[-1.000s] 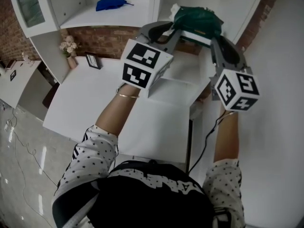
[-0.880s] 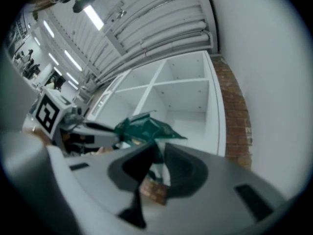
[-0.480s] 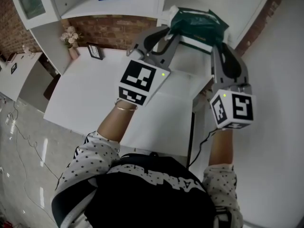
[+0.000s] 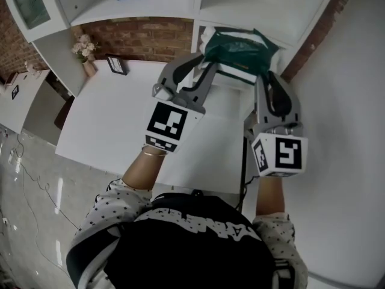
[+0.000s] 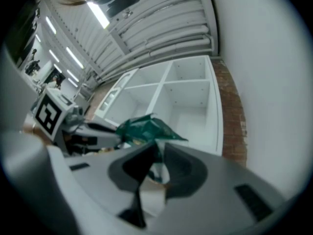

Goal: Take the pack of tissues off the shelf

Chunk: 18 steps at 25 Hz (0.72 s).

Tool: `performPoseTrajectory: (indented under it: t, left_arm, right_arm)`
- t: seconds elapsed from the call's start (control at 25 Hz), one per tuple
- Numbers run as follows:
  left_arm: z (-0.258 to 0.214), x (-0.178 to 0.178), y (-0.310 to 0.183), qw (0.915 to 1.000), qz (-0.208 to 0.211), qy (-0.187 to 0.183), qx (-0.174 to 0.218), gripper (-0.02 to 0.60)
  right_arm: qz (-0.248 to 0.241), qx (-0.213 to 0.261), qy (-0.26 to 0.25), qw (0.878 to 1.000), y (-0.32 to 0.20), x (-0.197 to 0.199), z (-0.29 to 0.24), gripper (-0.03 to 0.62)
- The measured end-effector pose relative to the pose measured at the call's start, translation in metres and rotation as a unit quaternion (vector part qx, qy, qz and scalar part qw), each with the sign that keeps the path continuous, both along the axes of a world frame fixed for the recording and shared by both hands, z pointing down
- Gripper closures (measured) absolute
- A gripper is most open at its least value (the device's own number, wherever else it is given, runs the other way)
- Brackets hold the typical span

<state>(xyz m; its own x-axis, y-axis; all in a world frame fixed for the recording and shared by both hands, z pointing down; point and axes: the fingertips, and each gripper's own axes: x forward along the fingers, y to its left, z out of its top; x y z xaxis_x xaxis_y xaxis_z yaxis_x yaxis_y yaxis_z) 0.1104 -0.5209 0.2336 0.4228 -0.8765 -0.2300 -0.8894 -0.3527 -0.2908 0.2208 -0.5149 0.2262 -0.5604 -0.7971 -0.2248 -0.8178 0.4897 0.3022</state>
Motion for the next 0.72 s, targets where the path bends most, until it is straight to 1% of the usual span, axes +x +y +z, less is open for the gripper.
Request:
performPoseTrajectory:
  t: [0.2,0.36,0.72]
  left_arm:
    - [0.024,-0.004,0.002,0.9998,-0.001,-0.003,-0.021,0.48]
    - [0.034,-0.007,-0.004,0.9995,-0.003,-0.002,-0.031,0.48]
    - [0.033,-0.007,-0.003,0.9995,-0.003,-0.003,-0.031,0.479]
  right_arm:
    - [0.0,-0.028,-0.006,1.0,0.001,-0.004,0.024,0.503]
    - [0.001,-0.037,-0.002,0.999,-0.005,-0.008,0.033,0.503]
    - [0.0,-0.039,0.004,0.999,-0.003,-0.008,0.033,0.507]
